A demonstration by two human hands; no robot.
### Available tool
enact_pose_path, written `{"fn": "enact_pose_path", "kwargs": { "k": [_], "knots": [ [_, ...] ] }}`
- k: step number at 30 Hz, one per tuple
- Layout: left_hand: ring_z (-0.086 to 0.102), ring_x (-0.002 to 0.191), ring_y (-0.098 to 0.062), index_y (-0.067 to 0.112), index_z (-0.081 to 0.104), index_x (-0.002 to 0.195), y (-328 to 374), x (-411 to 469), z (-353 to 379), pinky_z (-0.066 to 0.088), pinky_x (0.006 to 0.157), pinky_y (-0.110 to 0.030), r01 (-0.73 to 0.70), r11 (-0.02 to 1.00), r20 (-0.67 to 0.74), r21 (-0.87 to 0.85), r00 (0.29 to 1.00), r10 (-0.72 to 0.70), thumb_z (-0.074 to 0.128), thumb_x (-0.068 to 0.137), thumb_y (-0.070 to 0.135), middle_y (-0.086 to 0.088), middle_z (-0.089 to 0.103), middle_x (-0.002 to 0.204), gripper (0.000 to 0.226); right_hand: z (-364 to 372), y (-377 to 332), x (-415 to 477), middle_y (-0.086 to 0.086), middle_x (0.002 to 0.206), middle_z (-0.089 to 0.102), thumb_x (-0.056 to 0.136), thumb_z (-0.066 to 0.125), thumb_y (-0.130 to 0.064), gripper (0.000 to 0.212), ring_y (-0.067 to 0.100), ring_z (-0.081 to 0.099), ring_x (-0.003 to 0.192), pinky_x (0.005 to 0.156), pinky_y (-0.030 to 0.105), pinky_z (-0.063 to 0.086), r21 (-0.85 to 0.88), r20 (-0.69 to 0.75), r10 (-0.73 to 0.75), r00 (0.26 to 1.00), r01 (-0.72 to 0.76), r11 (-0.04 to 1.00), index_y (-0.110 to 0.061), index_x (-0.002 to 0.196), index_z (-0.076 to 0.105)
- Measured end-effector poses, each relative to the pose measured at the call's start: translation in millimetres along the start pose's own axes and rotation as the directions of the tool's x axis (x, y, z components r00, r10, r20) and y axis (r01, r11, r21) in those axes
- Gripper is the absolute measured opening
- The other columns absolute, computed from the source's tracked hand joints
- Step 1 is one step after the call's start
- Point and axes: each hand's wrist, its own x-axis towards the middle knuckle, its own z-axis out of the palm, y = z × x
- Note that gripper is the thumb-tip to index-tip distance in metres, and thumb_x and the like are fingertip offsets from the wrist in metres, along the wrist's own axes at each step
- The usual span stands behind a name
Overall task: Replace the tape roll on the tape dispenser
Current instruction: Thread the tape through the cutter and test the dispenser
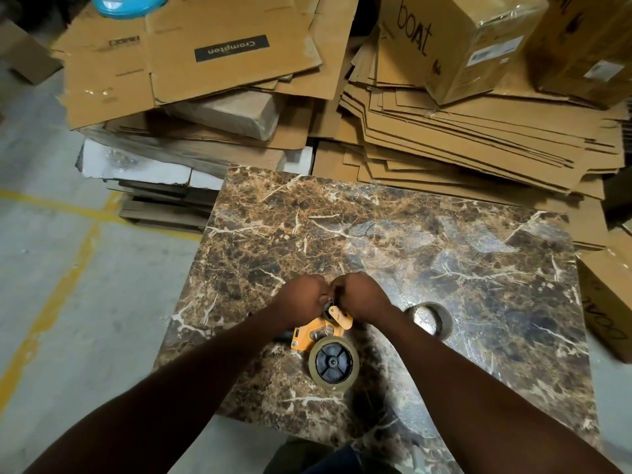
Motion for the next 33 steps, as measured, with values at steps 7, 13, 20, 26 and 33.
{"fn": "enact_pose_path", "kwargs": {
  "k": [7,13,20,26,33],
  "knots": [
    [0.063,0.085,-0.026,0.021,0.071,0.091,6,-8,3,0.046,0.079,-0.037,0.035,0.978,-0.119,0.205,0.993,-0.010,0.050,0.101,0.038,-0.004,0.067,0.089,0.029,10,-3,0,-0.003,0.059,0.058,0.084,0.060,-0.011,0.023,0.015,0.051,0.052,0.047,0.023,0.031,0.000,-0.081,0.030,0.996,-0.030,1.000,-0.025,0.067,0.067],
    [0.066,0.093,-0.027,0.016,0.070,0.104,8,-17,-1,0.049,0.076,-0.036,0.184,0.978,-0.195,0.098,0.967,-0.162,0.063,0.096,0.026,-0.004,0.068,0.100,0.015,12,4,-6,-0.005,0.057,0.060,0.085,0.058,-0.008,0.033,0.018,0.059,0.054,0.047,0.025,0.036,0.175,-0.114,0.051,0.992,-0.030,0.984,-0.028,0.059,0.060],
    [0.067,0.107,-0.031,0.009,0.071,0.126,1,-46,4,0.055,0.087,-0.038,0.271,0.953,-0.239,-0.133,0.925,-0.297,0.061,0.102,0.024,-0.014,0.067,0.122,0.031,8,12,-10,-0.003,0.069,0.070,0.090,0.060,-0.008,0.028,0.014,0.063,0.057,0.054,0.024,0.041,0.201,-0.101,0.008,0.995,0.012,0.979,-0.025,0.070,0.070],
    [0.071,0.091,-0.028,0.013,0.078,0.112,4,-56,8,0.055,0.075,-0.037,0.309,0.947,-0.202,-0.091,0.925,-0.321,0.064,0.100,0.044,-0.011,0.076,0.098,0.037,7,9,-17,0.003,0.083,0.075,0.092,0.057,-0.015,0.023,0.024,0.067,0.071,0.065,0.036,0.059,0.021,-0.126,0.007,0.992,-0.004,1.000,-0.022,0.087,0.078],
    [0.075,0.099,-0.024,0.022,0.075,0.122,19,-73,35,0.059,0.087,-0.038,0.408,0.867,-0.154,-0.287,0.874,-0.462,0.056,0.096,0.060,-0.002,0.080,0.104,0.050,12,5,-30,0.005,0.071,0.070,0.087,0.057,-0.015,0.026,0.027,0.064,0.064,0.056,0.031,0.052,-0.036,-0.153,0.042,0.987,-0.048,0.998,-0.025,0.064,0.064]
  ]
}}
